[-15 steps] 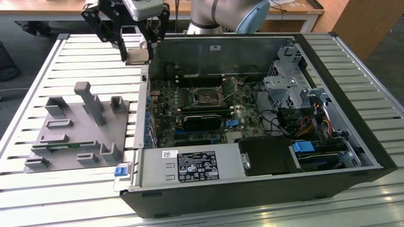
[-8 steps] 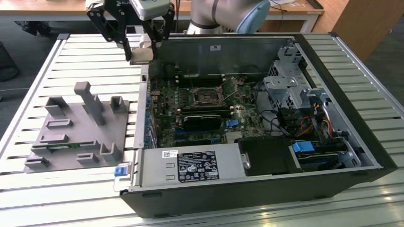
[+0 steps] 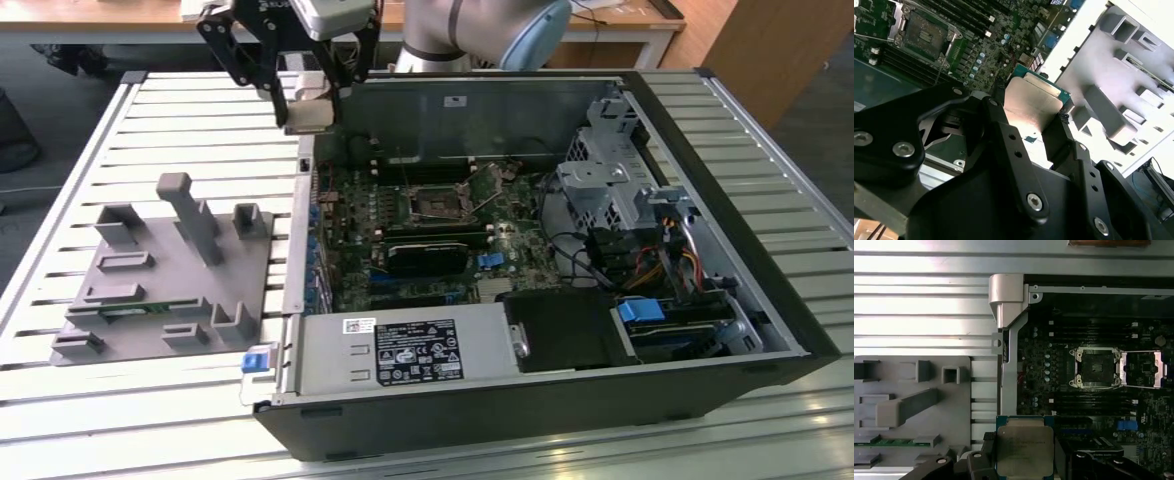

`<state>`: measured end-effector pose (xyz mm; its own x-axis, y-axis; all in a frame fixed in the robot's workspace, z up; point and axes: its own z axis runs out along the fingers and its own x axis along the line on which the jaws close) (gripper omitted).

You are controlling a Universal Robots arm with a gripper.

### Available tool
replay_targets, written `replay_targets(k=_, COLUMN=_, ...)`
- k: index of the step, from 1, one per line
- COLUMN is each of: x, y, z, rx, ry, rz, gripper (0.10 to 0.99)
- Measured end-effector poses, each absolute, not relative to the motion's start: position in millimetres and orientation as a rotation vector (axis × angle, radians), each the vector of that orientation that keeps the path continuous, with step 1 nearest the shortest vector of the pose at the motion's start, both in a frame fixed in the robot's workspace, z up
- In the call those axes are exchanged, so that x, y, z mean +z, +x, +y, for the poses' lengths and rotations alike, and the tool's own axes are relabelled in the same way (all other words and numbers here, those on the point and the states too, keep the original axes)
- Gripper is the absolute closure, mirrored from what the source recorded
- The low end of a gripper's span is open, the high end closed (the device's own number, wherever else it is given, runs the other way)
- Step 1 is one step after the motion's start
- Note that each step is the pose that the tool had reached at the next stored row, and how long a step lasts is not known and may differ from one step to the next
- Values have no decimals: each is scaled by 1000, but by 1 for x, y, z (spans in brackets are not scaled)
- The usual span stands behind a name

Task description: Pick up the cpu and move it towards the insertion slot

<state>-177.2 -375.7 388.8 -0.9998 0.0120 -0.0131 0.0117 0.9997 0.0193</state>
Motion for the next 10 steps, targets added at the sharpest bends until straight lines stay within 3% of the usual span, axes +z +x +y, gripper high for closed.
replay_targets(k=10, x=389, y=-166, z=-372, rx=30, ry=19, rz=3128, gripper=545)
